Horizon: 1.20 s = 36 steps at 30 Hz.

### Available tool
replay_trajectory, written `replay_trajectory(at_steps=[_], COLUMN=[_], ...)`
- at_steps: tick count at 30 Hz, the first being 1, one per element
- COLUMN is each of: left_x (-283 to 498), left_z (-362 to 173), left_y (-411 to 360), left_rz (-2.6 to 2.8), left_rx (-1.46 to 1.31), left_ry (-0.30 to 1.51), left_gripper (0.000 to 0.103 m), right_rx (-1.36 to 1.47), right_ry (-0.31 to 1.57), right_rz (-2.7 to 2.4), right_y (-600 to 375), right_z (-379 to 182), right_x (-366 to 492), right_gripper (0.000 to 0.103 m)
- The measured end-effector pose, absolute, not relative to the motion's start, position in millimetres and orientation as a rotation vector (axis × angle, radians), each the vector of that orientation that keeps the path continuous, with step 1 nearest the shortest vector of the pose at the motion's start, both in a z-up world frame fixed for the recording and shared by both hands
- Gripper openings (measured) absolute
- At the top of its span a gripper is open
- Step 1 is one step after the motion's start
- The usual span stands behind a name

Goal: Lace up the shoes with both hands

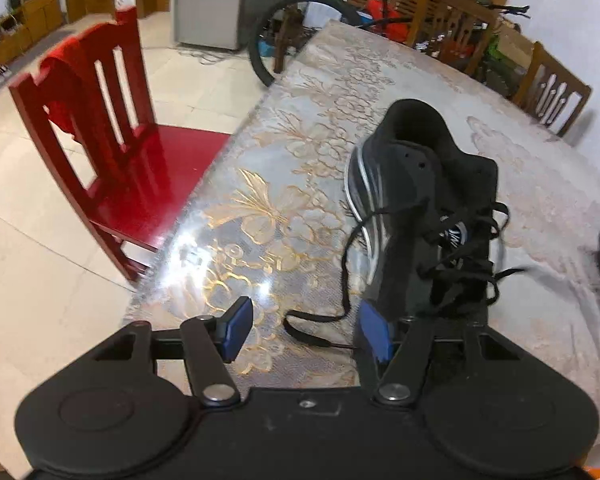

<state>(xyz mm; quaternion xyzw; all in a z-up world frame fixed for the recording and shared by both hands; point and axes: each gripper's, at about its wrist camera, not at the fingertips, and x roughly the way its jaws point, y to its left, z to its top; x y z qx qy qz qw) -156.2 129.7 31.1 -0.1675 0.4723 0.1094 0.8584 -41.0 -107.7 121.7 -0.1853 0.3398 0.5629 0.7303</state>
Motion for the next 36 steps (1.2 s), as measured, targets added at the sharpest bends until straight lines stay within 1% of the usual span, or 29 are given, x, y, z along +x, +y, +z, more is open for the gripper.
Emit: replay_trajectory(at_steps=[4, 7, 9, 14, 15, 18, 25, 28, 30, 33, 35, 36], left_x=[-157.7, -160.7, -162.3, -165.8, -166.0, -166.4, -167.5, -167.9, -163.6, -154.2, -147.9, -144.8], left_z=[25.9, 22.6, 19.8, 15.6, 15.6, 15.7, 16.0, 16.1, 20.8, 30.9, 37.6, 40.9], left_y=[124.9, 121.8, 122.3, 126.3, 127.2, 130.1, 136.7, 139.6, 137.1, 130.5, 126.1, 123.9], left_rz=[0.190, 0.160, 0.147, 0.127, 0.124, 0.115, 0.095, 0.086, 0.080, 0.071, 0.066, 0.063], left_rx=[-0.293, -0.272, -0.274, -0.278, -0.278, -0.279, -0.280, -0.281, -0.287, -0.298, -0.306, -0.310], left_ry=[1.020, 1.026, 1.032, 1.041, 1.041, 1.038, 1.033, 1.030, 1.004, 0.950, 0.913, 0.895], left_gripper=[0.057, 0.057, 0.057, 0.057, 0.057, 0.057, 0.057, 0.057, 0.057, 0.057, 0.057, 0.057], right_rx=[-0.415, -0.444, -0.501, -0.592, -0.595, -0.587, -0.605, -0.665, -0.708, -0.680, -0.579, -0.557], right_ry=[0.853, 0.867, 0.854, 0.845, 0.846, 0.862, 0.905, 0.888, 0.863, 0.874, 0.891, 0.849], right_rz=[1.230, 1.189, 1.162, 1.175, 1.173, 1.161, 1.126, 1.111, 1.095, 1.085, 1.094, 1.100], right_y=[-66.8, -47.2, -38.0, -35.4, -38.0, -38.5, -24.6, -18.7, -16.9, -21.3, -29.9, -33.7], right_z=[73.1, 57.0, 51.8, 54.7, 55.5, 56.6, 51.4, 48.3, 47.0, 52.4, 67.7, 78.7], right_x=[-61.6, -67.5, -71.0, -80.7, -82.9, -84.6, -84.3, -90.2, -94.4, -91.6, -82.6, -78.4], right_gripper=[0.004, 0.005, 0.007, 0.008, 0.012, 0.017, 0.018, 0.015, 0.006, 0.002, 0.002, 0.002])
